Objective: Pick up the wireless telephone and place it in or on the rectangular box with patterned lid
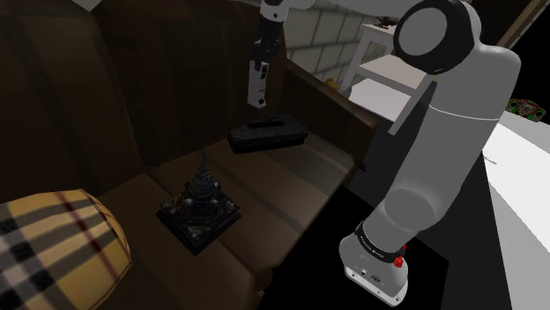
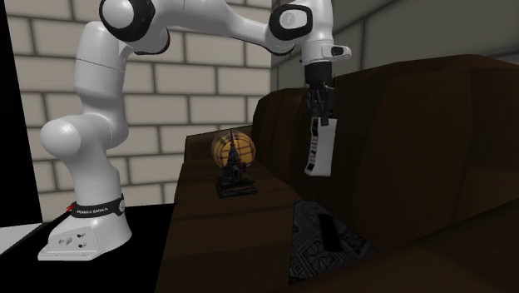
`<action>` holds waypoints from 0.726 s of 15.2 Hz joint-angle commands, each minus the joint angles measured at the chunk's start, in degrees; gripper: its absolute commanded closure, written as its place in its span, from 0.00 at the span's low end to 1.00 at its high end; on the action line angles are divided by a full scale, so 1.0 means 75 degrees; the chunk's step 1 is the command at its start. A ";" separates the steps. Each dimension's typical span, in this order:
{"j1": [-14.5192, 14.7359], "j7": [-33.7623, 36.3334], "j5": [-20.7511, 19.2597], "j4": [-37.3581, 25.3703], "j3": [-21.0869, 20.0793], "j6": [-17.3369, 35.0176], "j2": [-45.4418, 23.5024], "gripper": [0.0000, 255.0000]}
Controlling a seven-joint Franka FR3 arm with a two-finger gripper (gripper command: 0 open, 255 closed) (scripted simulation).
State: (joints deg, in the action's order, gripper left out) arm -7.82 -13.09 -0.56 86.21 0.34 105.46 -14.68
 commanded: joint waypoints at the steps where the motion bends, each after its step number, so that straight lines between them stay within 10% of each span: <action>1: -0.0208 -0.0329 0.0057 -0.0474 0.0110 -0.0156 -0.0311 1.00; 11: -0.0370 -0.0567 0.0106 -0.0010 0.0178 0.0612 -0.0614 1.00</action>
State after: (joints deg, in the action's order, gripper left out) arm -10.59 -17.32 0.23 84.99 1.67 109.00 -19.44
